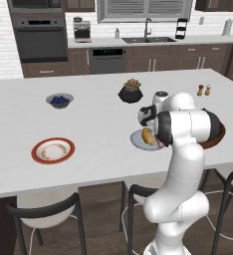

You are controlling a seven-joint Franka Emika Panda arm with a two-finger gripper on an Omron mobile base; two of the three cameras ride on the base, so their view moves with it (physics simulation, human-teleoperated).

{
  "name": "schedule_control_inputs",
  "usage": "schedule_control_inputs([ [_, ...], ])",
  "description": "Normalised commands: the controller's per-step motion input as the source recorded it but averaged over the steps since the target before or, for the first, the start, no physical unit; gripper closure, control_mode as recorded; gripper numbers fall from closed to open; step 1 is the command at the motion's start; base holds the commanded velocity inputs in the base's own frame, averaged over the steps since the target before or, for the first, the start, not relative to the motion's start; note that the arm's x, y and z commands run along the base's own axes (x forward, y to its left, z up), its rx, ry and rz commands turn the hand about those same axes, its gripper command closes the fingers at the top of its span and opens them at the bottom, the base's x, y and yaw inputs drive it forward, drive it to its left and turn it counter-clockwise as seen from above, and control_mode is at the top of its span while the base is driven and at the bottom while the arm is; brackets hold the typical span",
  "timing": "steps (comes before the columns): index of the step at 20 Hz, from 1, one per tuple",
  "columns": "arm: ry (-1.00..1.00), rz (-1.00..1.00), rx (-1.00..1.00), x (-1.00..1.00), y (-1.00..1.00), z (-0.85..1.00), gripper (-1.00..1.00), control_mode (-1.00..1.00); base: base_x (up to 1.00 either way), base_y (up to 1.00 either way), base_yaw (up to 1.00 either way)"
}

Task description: Place one bun and one sausage from the bowl on each plate.

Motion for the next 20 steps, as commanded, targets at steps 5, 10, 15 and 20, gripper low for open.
schedule_control_inputs([
  [5, -0.03, -0.14, 0.08, -0.15, -0.57, 0.77, -1.0, -1.0, 0.0, 0.0, 0.0],
  [10, 0.0, -0.32, 0.08, -0.44, -1.0, 0.38, -1.0, -1.0, 0.0, 0.0, 0.0],
  [15, 0.0, -0.16, 0.08, -0.25, -1.0, -0.06, -1.0, -1.0, 0.0, 0.0, 0.0],
  [20, -0.02, 0.0, 0.09, -0.14, -0.66, -0.33, -1.0, -1.0, 0.0, 0.0, 0.0],
])
